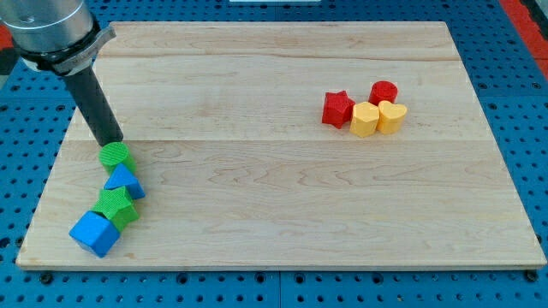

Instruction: Separate green circle from blue triangle

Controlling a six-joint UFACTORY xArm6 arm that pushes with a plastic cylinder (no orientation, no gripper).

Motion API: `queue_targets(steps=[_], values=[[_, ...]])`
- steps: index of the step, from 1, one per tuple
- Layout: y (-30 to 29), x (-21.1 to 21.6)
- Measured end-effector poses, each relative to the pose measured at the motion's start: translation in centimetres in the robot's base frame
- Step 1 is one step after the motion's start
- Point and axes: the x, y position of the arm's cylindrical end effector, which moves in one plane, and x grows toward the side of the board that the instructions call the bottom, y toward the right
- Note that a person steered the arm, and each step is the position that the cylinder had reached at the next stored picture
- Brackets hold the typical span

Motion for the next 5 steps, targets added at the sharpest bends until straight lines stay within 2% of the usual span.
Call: queue_targets(steps=[2, 3, 4, 5], values=[[-0.2, -0.3], [-2.9, -0.1], [-3.9, 3.8], [0.0, 5.9]])
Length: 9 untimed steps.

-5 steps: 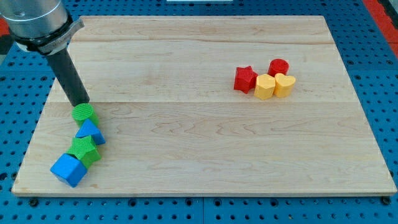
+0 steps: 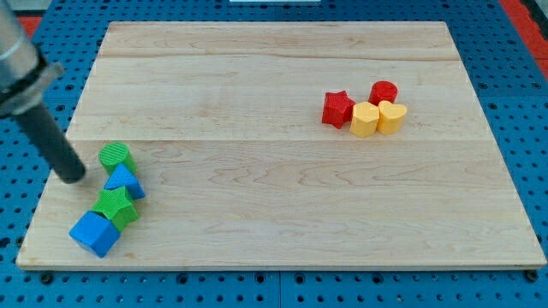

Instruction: Separate green circle from blue triangle

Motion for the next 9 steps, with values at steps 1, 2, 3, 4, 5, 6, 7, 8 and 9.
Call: queue_targets(steps=[1, 2, 3, 4, 5, 6, 7, 8, 9], values=[[6.8, -1.7], [8.6, -3.2], [9.6, -5.5], [9.6, -5.5], [10.4, -5.5], [9.7, -5.1], [5.4, -3.9], [0.0, -3.9], [-0.1, -5.3]])
